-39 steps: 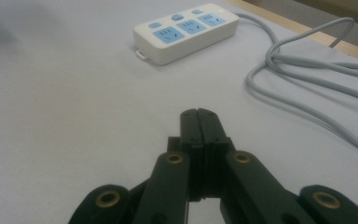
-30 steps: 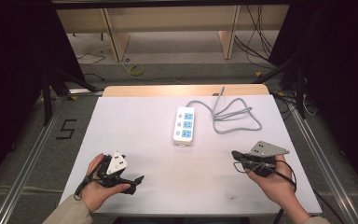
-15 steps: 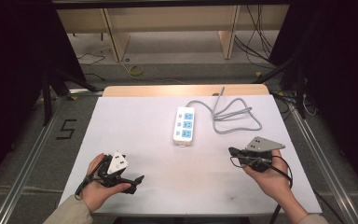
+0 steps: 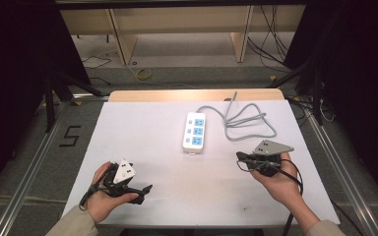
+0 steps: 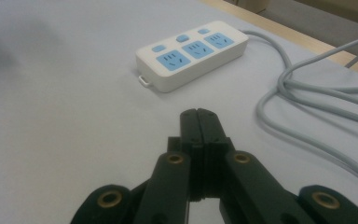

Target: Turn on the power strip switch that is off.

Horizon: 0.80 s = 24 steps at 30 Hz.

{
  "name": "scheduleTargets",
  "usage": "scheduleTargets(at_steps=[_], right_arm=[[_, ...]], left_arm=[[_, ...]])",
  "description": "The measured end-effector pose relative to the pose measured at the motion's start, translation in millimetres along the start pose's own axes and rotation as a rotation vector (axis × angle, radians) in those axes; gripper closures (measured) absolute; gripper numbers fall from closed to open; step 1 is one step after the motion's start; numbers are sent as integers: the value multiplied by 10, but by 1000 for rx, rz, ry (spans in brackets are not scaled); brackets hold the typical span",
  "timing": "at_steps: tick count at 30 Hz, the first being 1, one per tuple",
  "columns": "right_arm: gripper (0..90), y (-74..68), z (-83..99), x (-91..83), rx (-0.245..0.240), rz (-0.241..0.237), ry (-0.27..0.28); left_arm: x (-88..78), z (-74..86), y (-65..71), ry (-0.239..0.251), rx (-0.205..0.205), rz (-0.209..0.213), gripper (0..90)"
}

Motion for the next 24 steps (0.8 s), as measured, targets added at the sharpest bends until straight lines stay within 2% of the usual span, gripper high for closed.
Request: scheduleTargets(at_steps=[24], right_arm=[[900, 1, -206, 250, -17, -11, -9]], left_arm=[[-2, -2, -7, 2, -1, -2, 48]])
Point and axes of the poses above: each handheld gripper's, and its own axes: x roughly forward along the jaws, z roughly out of its underside, y roughly to its right, the point moved 1 cm from there along x, roughly forward along the jaws, and after that the axes turned 3 degrees about -x, right-handed, at the moved point
